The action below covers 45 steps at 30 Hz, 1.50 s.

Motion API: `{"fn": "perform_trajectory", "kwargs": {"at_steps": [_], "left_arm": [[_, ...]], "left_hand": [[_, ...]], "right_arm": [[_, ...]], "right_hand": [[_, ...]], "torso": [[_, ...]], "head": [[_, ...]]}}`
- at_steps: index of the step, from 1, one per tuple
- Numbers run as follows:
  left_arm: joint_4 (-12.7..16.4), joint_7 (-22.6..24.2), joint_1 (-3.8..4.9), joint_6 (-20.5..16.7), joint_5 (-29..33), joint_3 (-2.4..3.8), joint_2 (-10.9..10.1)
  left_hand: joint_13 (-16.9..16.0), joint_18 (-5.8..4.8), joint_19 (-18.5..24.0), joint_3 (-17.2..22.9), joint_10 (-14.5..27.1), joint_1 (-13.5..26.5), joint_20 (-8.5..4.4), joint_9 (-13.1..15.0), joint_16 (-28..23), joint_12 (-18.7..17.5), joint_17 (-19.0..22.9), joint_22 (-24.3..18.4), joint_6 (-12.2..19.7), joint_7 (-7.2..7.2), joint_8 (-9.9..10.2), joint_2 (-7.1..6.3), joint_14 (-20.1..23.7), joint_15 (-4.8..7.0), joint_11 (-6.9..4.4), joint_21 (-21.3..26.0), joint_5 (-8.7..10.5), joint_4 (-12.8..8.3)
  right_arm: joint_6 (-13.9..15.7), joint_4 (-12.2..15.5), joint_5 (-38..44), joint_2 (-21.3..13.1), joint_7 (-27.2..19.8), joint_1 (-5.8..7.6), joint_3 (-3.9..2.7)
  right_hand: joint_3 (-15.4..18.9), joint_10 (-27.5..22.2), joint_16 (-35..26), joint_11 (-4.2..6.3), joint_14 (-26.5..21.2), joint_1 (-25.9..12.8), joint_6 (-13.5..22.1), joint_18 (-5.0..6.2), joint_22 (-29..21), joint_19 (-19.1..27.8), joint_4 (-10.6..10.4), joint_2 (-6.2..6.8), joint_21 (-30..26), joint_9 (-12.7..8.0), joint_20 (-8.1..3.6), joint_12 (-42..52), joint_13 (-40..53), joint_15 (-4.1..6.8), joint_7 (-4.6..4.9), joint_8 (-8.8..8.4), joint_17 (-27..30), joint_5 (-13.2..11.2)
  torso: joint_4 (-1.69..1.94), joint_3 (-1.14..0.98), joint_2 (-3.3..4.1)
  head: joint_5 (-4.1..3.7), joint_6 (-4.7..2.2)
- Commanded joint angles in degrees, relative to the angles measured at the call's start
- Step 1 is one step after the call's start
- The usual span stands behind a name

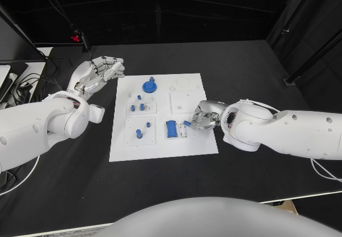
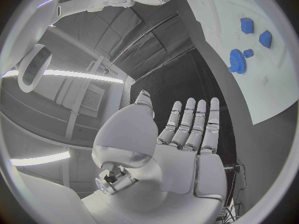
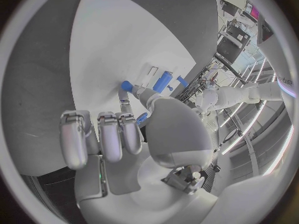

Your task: Assemble the parts on the task board

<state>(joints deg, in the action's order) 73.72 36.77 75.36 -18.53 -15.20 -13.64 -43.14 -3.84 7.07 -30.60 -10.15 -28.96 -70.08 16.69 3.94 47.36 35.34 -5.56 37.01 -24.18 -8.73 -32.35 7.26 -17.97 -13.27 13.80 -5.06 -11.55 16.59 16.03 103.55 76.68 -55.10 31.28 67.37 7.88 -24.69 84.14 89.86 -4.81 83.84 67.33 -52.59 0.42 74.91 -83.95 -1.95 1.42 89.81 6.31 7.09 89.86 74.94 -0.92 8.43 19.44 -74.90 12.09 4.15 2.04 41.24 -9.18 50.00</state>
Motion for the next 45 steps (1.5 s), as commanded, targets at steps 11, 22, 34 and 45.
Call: {"fn": "perform_trajectory", "kwargs": {"at_steps": [11,22,34,45], "left_arm": [[0.1,0.2,0.07,0.6,0.2,0.06,0.0],[0.2,0.2,0.06,0.6,0.2,0.06,-0.1],[0.2,0.2,0.05,0.6,0.2,0.06,-0.1],[0.2,0.2,0.04,0.7,0.2,0.06,-0.1]], "left_hand": [[0.1,-0.28,0.0,-0.3,0.3,0.0,-0.13,0.0,0.4,0.2,0.0,0.0,0.4,-7.63,-0.2,0.40,-0.1,-0.05,0.16,-0.3,-0.16,0.1],[0.1,-0.28,0.0,-0.4,0.3,-0.1,-0.13,0.0,0.4,0.3,0.1,-0.1,0.4,-7.63,-0.3,0.49,-0.1,-0.05,0.15,-0.3,-0.19,0.1],[0.0,-0.26,0.1,-0.6,-0.2,-0.2,-0.13,0.0,0.6,0.7,0.4,-0.1,0.5,-7.59,-0.4,0.61,-0.1,-0.01,0.09,-0.3,-0.20,0.1],[0.0,-0.26,0.1,-0.6,-0.2,-0.2,-0.13,-0.1,0.6,0.7,0.4,-0.1,0.5,-7.59,-0.4,0.63,-0.1,-0.01,0.09,-0.3,-0.21,0.1]], "right_arm": [[-5.4,0.9,8.5,0.1,4.4,0.04,0.02],[-7.9,0.3,11.8,1.2,5.5,0.01,0.03],[-10.1,0.0,16.7,2.0,7.0,-0.09,0.05],[-12.2,-0.5,18.4,2.8,8.4,-0.23,0.06]], "right_hand": [[0.5,5.9,0.1,0.23,6.2,-0.2,-0.4,-0.42,15.1,-6.0,0.2,0.21,0.2,-0.1,0.12,0.1,15.1,-0.05,0.05,-0.42,-15.1,-0.4],[1.3,5.9,0.1,0.28,6.2,0.0,-0.6,-0.42,15.1,-6.0,0.3,0.67,0.2,-0.1,0.13,0.1,15.1,-0.04,0.00,-0.81,-15.1,-0.9],[3.5,5.9,0.1,0.76,6.2,-0.3,-1.1,-0.42,15.1,-6.0,0.0,1.52,0.2,0.1,-0.11,0.1,15.1,0.33,-0.60,-1.02,-15.1,-1.0],[6.0,5.9,0.1,1.02,6.2,-2.4,-0.3,-0.42,15.1,-6.0,-1.5,1.95,0.2,0.4,-0.40,0.1,15.1,0.60,-0.87,-1.01,-15.1,-0.9]], "torso": [[0.02,0.00,0.01],[0.04,-0.01,0.05],[0.03,0.00,0.03],[0.02,0.00,0.01]], "head": [[-0.11,0.00],[-0.13,0.00],[-0.26,0.00],[-0.29,0.00]]}}
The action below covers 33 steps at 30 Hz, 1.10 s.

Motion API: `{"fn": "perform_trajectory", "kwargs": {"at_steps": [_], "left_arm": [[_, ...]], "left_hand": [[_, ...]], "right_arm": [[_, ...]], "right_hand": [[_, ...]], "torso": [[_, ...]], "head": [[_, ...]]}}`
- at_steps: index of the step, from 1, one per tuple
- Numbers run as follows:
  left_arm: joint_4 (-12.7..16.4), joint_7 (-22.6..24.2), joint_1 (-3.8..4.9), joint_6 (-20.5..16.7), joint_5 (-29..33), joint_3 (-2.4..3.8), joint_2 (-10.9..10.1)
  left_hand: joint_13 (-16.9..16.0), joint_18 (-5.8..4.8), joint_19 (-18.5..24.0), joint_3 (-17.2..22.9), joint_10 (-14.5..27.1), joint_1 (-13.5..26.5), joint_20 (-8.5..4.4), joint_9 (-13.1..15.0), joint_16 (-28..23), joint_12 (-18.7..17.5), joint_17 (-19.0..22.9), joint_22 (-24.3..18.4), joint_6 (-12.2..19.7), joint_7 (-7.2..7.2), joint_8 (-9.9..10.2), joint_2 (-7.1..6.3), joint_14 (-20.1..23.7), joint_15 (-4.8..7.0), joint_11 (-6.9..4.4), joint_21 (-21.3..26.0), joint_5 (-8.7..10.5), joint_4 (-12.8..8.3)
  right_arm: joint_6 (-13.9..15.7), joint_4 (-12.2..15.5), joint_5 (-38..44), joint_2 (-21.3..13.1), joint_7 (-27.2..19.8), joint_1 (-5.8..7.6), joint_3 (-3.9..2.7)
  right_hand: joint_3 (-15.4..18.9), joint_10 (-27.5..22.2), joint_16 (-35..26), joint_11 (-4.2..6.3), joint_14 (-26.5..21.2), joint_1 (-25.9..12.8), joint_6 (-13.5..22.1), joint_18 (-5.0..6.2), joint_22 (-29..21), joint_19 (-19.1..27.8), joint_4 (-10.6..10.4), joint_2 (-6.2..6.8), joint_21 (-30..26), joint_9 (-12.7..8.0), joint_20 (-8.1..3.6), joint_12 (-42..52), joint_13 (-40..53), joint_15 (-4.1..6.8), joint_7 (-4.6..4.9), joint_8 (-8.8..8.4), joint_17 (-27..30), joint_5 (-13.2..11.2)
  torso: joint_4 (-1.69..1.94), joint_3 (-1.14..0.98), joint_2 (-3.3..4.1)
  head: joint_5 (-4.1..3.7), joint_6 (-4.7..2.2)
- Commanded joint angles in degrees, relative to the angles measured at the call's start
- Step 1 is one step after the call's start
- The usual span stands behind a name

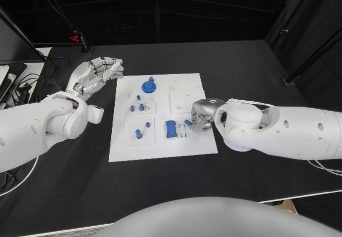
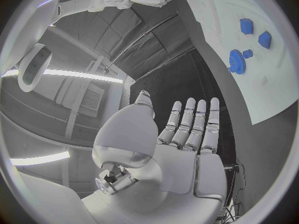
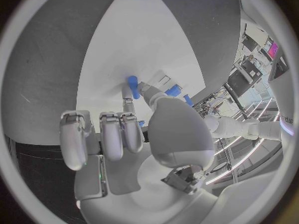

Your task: Assemble the parts on the task board

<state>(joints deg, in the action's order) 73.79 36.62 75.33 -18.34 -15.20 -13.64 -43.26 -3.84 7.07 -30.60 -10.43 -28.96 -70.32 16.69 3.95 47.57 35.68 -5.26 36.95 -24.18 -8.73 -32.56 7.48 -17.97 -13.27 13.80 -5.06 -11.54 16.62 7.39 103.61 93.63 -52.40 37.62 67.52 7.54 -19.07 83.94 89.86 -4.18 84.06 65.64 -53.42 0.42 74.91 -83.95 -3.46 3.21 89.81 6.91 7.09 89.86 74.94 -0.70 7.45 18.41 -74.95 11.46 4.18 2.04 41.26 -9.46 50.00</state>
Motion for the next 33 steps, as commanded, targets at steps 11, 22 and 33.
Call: {"fn": "perform_trajectory", "kwargs": {"at_steps": [11,22,33], "left_arm": [[0.1,0.3,0.06,0.5,0.2,0.06,0.0],[0.0,0.3,0.05,0.6,0.2,0.06,0.0],[0.0,0.2,0.05,0.6,0.2,0.06,0.1]], "left_hand": [[0.0,-0.26,0.1,-0.4,-0.2,0.1,-0.13,-0.1,0.4,0.4,0.1,-0.1,0.5,-7.59,-0.2,0.41,-0.1,-0.01,0.09,-0.3,-0.21,0.1],[0.0,-0.26,0.1,-0.4,-0.2,0.0,-0.13,-0.1,0.4,0.5,0.1,-0.1,0.5,-7.59,-0.2,0.44,-0.1,-0.01,0.08,-0.3,-0.22,0.1],[0.0,-0.26,0.1,-0.4,-0.2,0.0,-0.13,-0.1,0.4,0.5,0.1,-0.1,0.5,-7.59,-0.2,0.44,-0.1,-0.01,0.08,-0.3,-0.22,0.1]], "right_arm": [[-4.9,-1.2,1.7,0.7,2.7,-0.46,0.41],[-5.8,-1.6,1.8,1.2,2.5,-0.59,0.41],[-6.3,-2.1,1.8,1.6,2.0,-0.79,0.42]], "right_hand": [[2.0,6.1,0.1,0.55,5.9,-1.6,1.9,-0.42,15.1,-6.0,-0.7,0.82,0.2,0.5,-0.65,0.1,15.1,0.64,-0.05,1.01,-15.1,-0.3],[2.9,6.1,0.1,1.17,5.9,-1.6,5.6,-0.42,15.1,-6.0,-1.7,1.60,0.2,2.1,-1.15,0.1,15.1,1.17,-0.73,3.83,-15.1,0.0],[-0.3,6.1,0.1,1.32,5.9,0.6,8.7,-0.42,15.1,-6.0,-0.4,1.46,0.2,4.6,-1.39,0.1,15.1,1.32,-0.88,8.74,-15.1,6.6]], "torso": [[0.02,0.00,-0.01],[0.01,-0.01,0.02],[-0.02,0.03,-0.02]], "head": [[-0.07,0.00],[-0.09,0.00],[-0.14,0.00]]}}
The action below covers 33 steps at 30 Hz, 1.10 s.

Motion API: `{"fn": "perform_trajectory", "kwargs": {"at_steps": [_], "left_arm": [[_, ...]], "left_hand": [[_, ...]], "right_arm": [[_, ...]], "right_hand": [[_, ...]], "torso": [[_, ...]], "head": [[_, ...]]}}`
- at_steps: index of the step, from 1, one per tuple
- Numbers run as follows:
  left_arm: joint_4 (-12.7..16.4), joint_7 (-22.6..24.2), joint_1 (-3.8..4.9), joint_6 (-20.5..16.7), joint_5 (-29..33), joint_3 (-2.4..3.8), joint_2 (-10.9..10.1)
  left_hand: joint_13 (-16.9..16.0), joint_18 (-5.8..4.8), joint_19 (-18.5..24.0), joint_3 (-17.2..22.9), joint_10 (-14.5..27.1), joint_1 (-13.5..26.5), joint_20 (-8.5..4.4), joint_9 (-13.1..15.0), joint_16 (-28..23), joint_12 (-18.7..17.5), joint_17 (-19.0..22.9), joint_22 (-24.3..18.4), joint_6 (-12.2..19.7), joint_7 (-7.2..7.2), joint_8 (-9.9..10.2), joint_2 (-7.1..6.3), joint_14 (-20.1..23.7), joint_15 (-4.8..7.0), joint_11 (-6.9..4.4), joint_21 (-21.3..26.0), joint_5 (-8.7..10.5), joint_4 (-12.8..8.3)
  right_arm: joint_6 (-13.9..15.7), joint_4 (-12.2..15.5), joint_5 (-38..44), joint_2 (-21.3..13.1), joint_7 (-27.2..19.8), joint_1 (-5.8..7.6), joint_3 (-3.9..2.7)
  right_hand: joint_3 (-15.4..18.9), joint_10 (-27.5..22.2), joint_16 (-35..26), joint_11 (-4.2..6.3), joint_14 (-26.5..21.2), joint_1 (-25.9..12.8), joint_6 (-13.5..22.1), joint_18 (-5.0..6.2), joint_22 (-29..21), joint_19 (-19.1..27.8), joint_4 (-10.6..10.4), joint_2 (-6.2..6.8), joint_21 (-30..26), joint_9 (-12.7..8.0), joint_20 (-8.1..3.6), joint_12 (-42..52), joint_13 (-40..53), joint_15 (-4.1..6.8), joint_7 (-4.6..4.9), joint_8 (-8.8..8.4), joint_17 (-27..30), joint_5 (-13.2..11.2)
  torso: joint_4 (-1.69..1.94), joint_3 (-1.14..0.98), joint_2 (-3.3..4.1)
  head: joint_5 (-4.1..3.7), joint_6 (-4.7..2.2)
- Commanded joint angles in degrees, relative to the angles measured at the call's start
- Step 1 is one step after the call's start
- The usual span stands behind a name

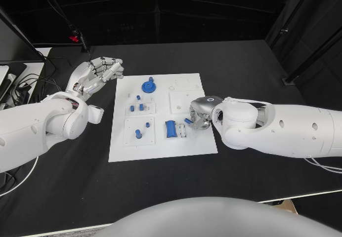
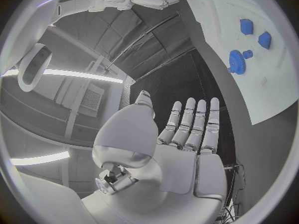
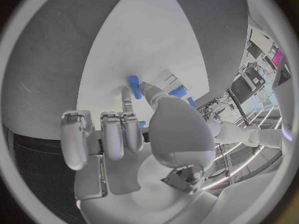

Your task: Assemble the parts on the task board

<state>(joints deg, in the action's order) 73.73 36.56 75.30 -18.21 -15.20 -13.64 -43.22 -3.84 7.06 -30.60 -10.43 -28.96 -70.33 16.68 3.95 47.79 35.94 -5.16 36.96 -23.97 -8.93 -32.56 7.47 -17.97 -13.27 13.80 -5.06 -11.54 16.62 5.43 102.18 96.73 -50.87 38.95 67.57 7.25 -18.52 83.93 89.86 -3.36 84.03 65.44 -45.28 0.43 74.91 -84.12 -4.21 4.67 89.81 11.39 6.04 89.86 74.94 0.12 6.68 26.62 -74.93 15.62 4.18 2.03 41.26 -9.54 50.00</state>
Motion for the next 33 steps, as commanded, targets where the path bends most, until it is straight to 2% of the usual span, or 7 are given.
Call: {"fn": "perform_trajectory", "kwargs": {"at_steps": [1,3,5,15,22,27,33], "left_arm": [[0.0,0.2,0.07,0.5,0.2,0.06,0.0],[0.0,0.2,0.07,0.5,0.2,0.06,0.1],[0.0,0.2,0.07,0.5,0.2,0.06,0.1],[0.0,0.2,0.06,0.5,0.2,0.06,0.0],[0.1,0.2,0.05,0.6,0.2,0.06,0.0],[0.1,0.1,0.05,0.6,0.2,0.06,0.0],[0.1,0.1,0.05,0.6,0.2,0.06,-0.1]], "left_hand": [[0.0,-0.25,0.1,-0.4,-0.2,0.0,-0.13,-0.1,0.2,0.2,0.1,-0.1,0.3,-7.38,-0.2,0.45,-0.1,-0.01,0.08,-0.3,-0.22,0.1],[0.0,-0.25,0.1,-0.4,-0.2,0.0,-0.13,-0.1,0.2,0.2,0.1,-0.1,0.3,-7.38,-0.2,0.45,-0.1,-0.01,0.08,-0.3,-0.22,0.1],[0.0,-0.25,0.1,-0.4,-0.2,0.0,-0.13,-0.1,0.2,0.2,0.1,-0.1,0.3,-7.38,-0.2,0.45,-0.1,-0.01,0.08,-0.3,-0.22,0.1],[0.0,-0.25,0.1,-0.4,-0.2,0.0,-0.13,-0.1,0.2,0.2,0.1,-0.1,0.3,-7.38,-0.2,0.45,-0.1,-0.01,0.08,-0.3,-0.22,0.1],[0.0,-0.25,0.1,-0.4,-0.2,0.0,-0.13,-0.1,0.2,0.2,0.1,-0.1,0.3,-7.38,-0.2,0.45,-0.1,-0.01,0.08,-0.3,-0.22,0.1],[0.0,-0.25,0.1,-0.4,-0.2,0.0,-0.13,-0.1,0.2,0.2,0.1,-0.1,0.3,-7.38,-0.2,0.45,-0.1,-0.01,0.08,-0.3,-0.22,0.1],[0.0,-0.25,0.1,-0.4,-0.2,0.0,-0.13,-0.1,0.2,0.2,0.1,-0.1,0.3,-7.38,-0.2,0.45,-0.1,-0.01,0.08,-0.3,-0.22,0.1]], "right_arm": [[-4.5,-0.8,-1.3,0.1,0.6,-0.88,0.70],[-4.7,-0.9,-1.3,0.2,0.6,-0.97,0.71],[-4.8,-0.9,-1.3,0.3,0.5,-1.05,0.71],[-5.1,-1.1,-1.9,0.5,0.3,-1.20,0.72],[-4.7,-1.3,-2.5,0.5,0.1,-1.23,0.72],[-2.8,-1.3,-2.6,0.4,-0.7,-1.24,0.72],[1.3,-1.0,-2.6,-0.2,-2.3,-1.26,0.72]], "right_hand": [[-1.1,6.1,0.1,0.50,6.0,0.9,0.7,-0.43,15.1,-5.9,0.7,0.03,0.2,0.3,-0.34,0.1,15.1,0.49,-0.08,0.88,-15.1,3.6],[-1.7,6.1,0.1,0.50,6.0,0.9,1.1,-0.43,15.1,-5.9,1.2,0.23,0.2,0.6,-0.32,0.1,15.1,0.45,-0.09,1.57,-15.1,5.8],[-2.1,6.1,0.1,0.54,6.0,0.7,1.3,-0.43,15.1,-5.9,1.5,0.37,0.2,0.8,-0.31,0.1,15.1,0.45,-0.14,2.05,-15.1,6.6],[-2.3,6.1,0.1,0.52,6.0,0.3,1.7,-0.43,15.1,-5.9,1.7,0.63,0.2,1.0,-0.29,0.1,15.1,0.42,-0.06,2.53,-15.1,6.6],[-3.9,6.1,0.1,0.23,6.0,1.4,1.5,-0.43,15.1,-5.9,3.1,-0.42,0.2,1.2,-0.13,0.1,15.1,0.16,0.27,3.35,-15.1,6.1],[-5.0,6.1,0.1,0.37,6.0,2.4,-0.5,-0.43,15.1,-5.9,4.1,-1.58,0.2,1.1,-0.01,0.1,15.1,0.05,0.02,3.40,-15.1,5.6],[-5.7,6.1,0.1,0.53,6.0,2.6,-4.2,-0.43,15.1,-5.9,5.1,-1.90,0.2,0.3,0.00,0.1,15.1,0.04,-0.13,1.51,-15.1,5.5]], "torso": [[-0.02,0.03,-0.01],[-0.02,0.03,-0.02],[-0.02,0.02,-0.04],[0.04,0.01,0.01],[-0.01,0.01,0.02],[0.00,0.01,0.02],[-0.02,0.01,0.00]], "head": [[-0.10,0.00],[-0.06,0.00],[-0.03,0.00],[-0.04,0.00],[-0.02,0.00],[-0.01,0.00],[0.05,0.00]]}}
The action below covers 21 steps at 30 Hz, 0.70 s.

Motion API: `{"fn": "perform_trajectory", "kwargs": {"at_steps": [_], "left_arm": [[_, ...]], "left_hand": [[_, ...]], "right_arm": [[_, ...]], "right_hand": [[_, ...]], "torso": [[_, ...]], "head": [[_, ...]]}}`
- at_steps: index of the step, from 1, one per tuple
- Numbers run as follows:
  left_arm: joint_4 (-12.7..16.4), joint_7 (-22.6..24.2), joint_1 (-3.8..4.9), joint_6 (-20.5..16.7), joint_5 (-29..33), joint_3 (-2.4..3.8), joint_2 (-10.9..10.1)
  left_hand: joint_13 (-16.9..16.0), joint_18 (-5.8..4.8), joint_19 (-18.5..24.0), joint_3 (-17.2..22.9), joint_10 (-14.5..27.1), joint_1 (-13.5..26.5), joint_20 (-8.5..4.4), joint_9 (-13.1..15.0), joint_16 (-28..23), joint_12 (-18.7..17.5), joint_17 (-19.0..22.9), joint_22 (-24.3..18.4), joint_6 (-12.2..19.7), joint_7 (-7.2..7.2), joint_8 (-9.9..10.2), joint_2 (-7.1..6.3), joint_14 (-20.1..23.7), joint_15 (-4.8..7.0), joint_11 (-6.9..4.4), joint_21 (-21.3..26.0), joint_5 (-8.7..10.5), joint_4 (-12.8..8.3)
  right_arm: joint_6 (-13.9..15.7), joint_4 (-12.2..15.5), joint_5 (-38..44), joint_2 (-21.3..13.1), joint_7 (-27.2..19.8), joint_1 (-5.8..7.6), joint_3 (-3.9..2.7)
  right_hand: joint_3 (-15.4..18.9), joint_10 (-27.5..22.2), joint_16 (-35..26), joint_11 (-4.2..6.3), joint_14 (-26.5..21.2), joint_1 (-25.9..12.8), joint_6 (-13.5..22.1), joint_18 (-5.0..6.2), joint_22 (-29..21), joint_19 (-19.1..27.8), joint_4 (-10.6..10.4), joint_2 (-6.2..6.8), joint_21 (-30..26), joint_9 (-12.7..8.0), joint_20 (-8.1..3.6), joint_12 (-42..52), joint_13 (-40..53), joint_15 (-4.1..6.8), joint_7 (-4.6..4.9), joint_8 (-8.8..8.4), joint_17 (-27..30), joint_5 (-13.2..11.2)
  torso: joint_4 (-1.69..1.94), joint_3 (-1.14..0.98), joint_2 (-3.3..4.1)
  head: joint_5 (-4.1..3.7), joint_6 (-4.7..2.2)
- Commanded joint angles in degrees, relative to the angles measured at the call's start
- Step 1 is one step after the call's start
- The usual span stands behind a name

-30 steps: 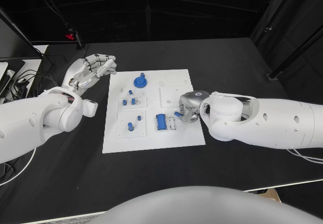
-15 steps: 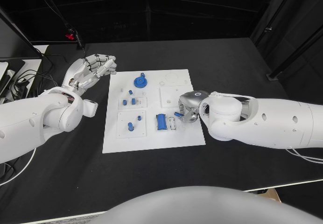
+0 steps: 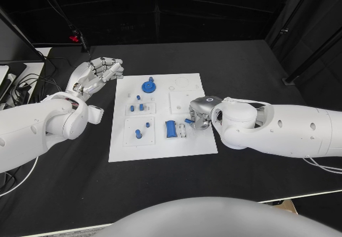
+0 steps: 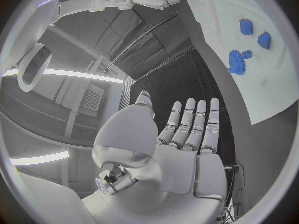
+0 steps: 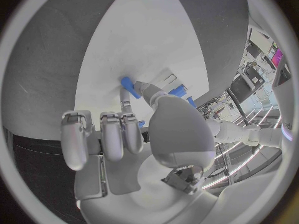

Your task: Assemble the parts on the task board

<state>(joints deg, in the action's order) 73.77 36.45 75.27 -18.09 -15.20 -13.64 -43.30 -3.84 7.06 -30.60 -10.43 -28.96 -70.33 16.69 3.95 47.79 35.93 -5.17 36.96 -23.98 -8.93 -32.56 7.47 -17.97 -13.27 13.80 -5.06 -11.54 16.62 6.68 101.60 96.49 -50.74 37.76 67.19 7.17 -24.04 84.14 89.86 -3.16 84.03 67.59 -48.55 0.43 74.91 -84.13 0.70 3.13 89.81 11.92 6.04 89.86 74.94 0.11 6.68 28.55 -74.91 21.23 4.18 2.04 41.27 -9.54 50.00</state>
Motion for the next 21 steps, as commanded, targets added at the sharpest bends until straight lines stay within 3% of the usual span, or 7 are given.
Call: {"fn": "perform_trajectory", "kwargs": {"at_steps": [1,10,21], "left_arm": [[0.1,0.2,0.08,0.4,0.2,0.06,0.0],[0.1,0.2,0.07,0.5,0.2,0.06,-0.1],[0.0,0.2,0.06,0.5,0.2,0.06,0.0]], "left_hand": [[0.0,-0.26,0.1,-0.4,-0.2,0.0,-0.13,-0.1,0.2,0.2,0.1,-0.1,0.3,-7.39,-0.3,0.45,-0.1,-0.01,0.08,-0.3,-0.22,0.1],[0.0,-0.25,0.1,-0.5,-0.3,0.0,-0.13,-0.1,0.3,0.3,0.2,-0.1,0.4,-7.39,-0.3,0.53,-0.1,0.00,0.07,-0.3,-0.24,0.1],[0.0,-0.25,0.1,-0.5,-0.3,0.0,-0.13,-0.1,0.3,0.3,0.2,-0.1,0.4,-7.39,-0.3,0.53,-0.1,0.00,0.07,-0.3,-0.24,0.1]], "right_arm": [[0.8,-0.3,-2.4,-0.5,-1.4,-0.89,0.80],[7.0,1.1,-4.8,-2.5,-3.9,-0.89,0.79],[11.0,2.4,-16.2,-5.0,-7.1,-0.86,0.77]], "right_hand": [[-0.2,5.9,0.1,0.34,6.0,0.4,-1.3,-0.43,15.1,-5.9,0.2,-0.34,0.2,-0.3,0.02,0.1,15.1,0.05,-0.16,-0.76,-15.1,-0.1],[0.2,5.9,0.1,0.49,6.0,0.3,-3.7,-0.43,15.1,-5.9,0.6,-0.12,0.2,-0.7,0.05,0.1,15.1,0.01,-0.33,-2.37,-15.1,-0.9],[0.5,5.9,0.1,0.49,6.0,0.3,-4.4,-0.43,15.1,-5.9,0.7,-0.09,0.2,-0.8,0.03,0.1,15.1,0.06,-0.28,-2.92,-15.1,-1.0]], "torso": [[-0.02,0.01,-0.01],[0.02,0.01,-0.05],[0.01,0.02,-0.01]], "head": [[0.05,0.00],[0.06,0.00],[0.19,0.00]]}}
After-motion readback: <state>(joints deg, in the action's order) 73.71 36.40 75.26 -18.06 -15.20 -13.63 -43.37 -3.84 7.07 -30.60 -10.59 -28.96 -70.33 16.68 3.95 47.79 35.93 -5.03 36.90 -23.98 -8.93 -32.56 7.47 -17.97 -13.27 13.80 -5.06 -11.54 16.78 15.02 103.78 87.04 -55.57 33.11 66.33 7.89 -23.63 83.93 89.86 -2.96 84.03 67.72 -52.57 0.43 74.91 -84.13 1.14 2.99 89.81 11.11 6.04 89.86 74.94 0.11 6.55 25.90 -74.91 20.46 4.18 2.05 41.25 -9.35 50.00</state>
